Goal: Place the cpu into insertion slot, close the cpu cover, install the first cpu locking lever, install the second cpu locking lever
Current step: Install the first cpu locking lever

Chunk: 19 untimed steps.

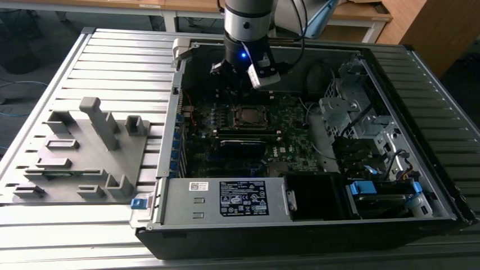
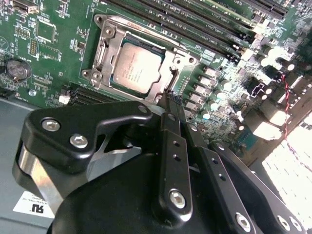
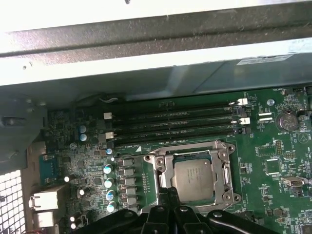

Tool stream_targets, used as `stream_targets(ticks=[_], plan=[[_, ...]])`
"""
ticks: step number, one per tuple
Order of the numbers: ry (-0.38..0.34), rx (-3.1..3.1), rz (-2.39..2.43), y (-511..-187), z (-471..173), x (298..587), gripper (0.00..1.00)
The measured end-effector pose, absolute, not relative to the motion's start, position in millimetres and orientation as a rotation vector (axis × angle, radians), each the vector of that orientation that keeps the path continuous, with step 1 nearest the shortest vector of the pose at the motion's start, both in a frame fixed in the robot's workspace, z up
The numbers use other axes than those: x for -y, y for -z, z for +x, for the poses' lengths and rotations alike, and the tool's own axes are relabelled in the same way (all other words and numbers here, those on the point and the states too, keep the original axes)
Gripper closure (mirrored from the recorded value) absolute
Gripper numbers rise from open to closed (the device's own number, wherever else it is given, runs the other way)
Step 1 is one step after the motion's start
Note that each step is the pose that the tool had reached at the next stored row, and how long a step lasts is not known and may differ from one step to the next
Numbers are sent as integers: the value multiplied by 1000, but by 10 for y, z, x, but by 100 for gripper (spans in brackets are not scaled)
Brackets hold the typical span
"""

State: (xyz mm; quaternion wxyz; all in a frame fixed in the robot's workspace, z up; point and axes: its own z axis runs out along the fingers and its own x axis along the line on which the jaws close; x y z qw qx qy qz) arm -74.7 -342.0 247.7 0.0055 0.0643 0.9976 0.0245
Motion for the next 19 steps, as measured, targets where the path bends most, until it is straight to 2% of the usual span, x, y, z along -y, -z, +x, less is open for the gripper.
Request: stream_targets(ticks=[19], plan=[[-77,-3123,201,-2475,-987,3421,89]])
